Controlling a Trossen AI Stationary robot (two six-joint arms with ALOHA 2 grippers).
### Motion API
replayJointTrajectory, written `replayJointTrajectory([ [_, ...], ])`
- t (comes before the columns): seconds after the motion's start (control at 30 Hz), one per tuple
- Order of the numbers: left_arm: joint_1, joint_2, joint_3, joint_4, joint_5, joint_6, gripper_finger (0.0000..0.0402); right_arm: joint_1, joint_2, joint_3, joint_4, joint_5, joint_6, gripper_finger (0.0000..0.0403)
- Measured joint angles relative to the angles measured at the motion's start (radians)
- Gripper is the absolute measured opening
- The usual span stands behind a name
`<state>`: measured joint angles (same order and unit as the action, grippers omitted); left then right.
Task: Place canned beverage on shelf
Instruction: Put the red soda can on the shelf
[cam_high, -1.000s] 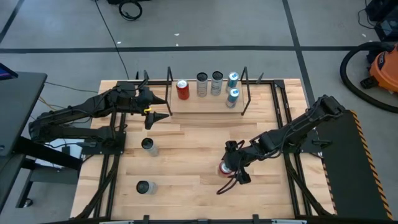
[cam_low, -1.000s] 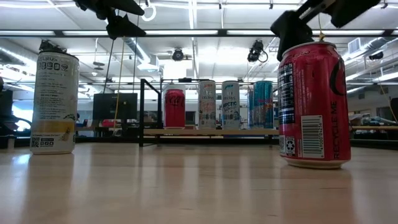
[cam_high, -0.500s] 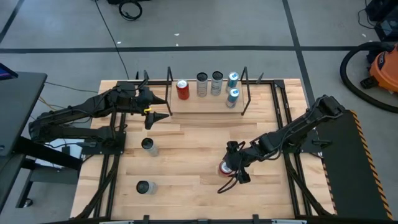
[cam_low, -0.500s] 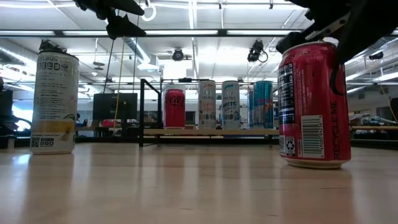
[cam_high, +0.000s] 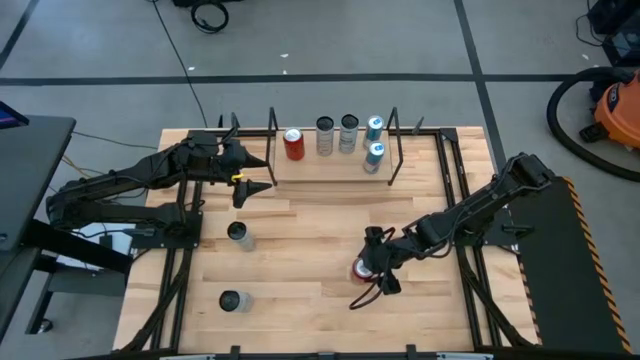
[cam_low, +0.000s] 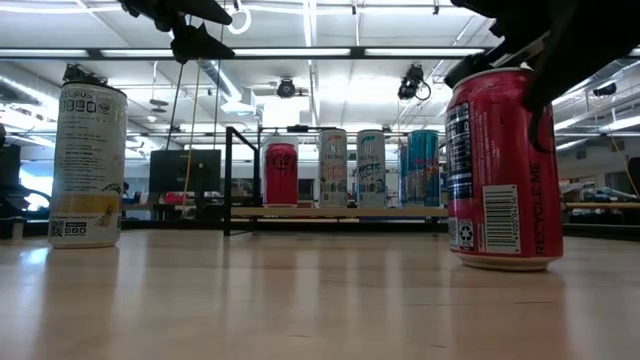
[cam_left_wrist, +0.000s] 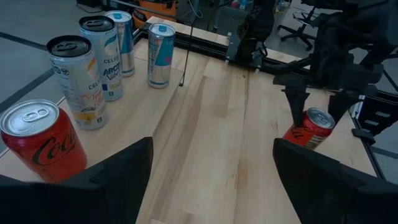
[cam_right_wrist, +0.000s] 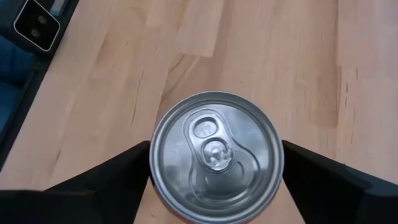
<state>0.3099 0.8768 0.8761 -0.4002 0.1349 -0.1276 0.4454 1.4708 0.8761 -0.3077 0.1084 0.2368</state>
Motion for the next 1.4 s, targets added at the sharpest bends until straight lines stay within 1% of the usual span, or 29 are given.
replayJointTrajectory([
  [0.17, 0.000, 0.000, 0.000, 0.000, 0.000, 0.000, 0.0332, -0.001, 0.000, 0.001, 0.001, 0.000, 0.031, 0.0305],
  [0.27, 0.000, 0.000, 0.000, 0.000, 0.000, 0.000, 0.0332, -0.003, 0.000, 0.001, 0.008, 0.012, 0.060, 0.0305],
  [0.4, 0.000, 0.000, 0.000, 0.000, 0.000, 0.000, 0.0332, -0.007, 0.001, 0.004, 0.027, 0.054, 0.086, 0.0305],
  [0.57, 0.000, 0.000, 0.000, 0.000, 0.000, 0.000, 0.0332, -0.046, 0.001, 0.068, 0.015, 0.076, 0.087, 0.0305],
  [0.73, 0.000, 0.000, 0.000, 0.000, 0.000, 0.000, 0.0332, -0.135, 0.001, 0.146, -0.027, 0.083, 0.086, 0.0305],
  [0.9, 0.001, 0.000, 0.000, 0.000, -0.003, 0.000, 0.0332, -0.255, 0.001, 0.209, -0.041, 0.082, 0.080, 0.0305],
  [1.07, 0.001, 0.000, 0.000, 0.000, -0.073, 0.000, 0.0332, -0.383, 0.001, 0.268, -0.040, 0.083, 0.071, 0.0305],
  [1.13, 0.001, 0.000, 0.000, 0.000, -0.081, 0.000, 0.0332, -0.428, 0.001, 0.290, -0.045, 0.087, 0.049, 0.0305],
  [1.4, 0.001, 0.000, 0.000, 0.000, -0.081, 0.006, 0.0332, -0.557, 0.001, 0.363, -0.024, 0.115, -0.016, 0.0305],
])
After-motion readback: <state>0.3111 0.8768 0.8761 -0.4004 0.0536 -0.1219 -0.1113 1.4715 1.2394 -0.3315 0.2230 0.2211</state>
